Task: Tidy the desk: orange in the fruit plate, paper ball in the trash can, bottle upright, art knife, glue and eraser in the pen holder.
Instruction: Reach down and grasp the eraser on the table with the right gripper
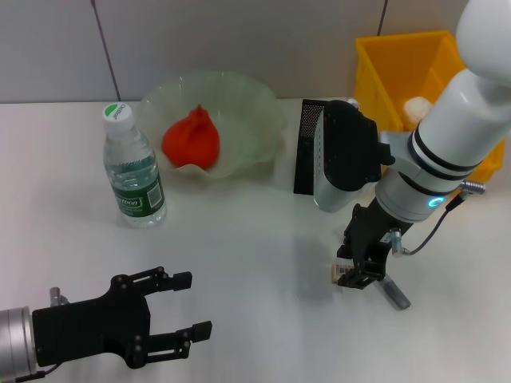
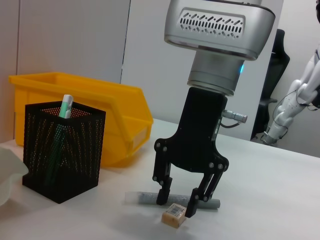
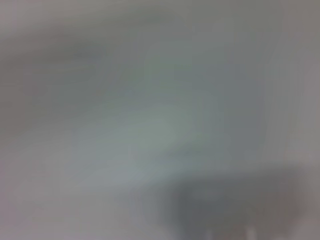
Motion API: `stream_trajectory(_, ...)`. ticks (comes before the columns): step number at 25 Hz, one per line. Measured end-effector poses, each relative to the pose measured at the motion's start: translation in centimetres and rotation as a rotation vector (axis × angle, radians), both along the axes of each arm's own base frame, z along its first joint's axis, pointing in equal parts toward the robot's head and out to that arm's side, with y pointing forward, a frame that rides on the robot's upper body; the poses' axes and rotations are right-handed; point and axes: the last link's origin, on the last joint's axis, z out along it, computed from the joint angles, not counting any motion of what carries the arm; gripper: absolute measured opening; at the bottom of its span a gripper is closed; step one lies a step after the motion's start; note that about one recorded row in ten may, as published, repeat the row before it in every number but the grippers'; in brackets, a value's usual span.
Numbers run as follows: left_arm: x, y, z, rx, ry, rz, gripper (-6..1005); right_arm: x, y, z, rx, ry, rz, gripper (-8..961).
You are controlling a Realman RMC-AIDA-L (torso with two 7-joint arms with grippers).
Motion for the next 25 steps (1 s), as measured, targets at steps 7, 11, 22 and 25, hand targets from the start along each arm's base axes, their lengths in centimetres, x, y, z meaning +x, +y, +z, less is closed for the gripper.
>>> stream_trajectory(7, 0.01, 0.02, 0.01, 0.001, -0.001, 0.000, 787, -0.01, 0.09, -0.06, 0.003, 0.000, 0.003, 432)
stream_trajectory(11, 0.01, 0.02, 0.02, 0.002, -0.001, 0.000, 788, 0.01, 0.10, -0.07, 0.003, -0.001, 0.004, 424)
stream_trajectory(22, 0.08, 0.14, 0.07, 0.004, 0.000, -0.003, 788, 0.27, -0.18, -0.76, -0.017, -0.007, 0.014, 401)
stream_trajectory(25, 0.12, 0.17, 0.06, 0.003, -0.001, -0.004, 788, 0.26, -0.15, -0.80, -0.015, -0.007, 0.017, 395)
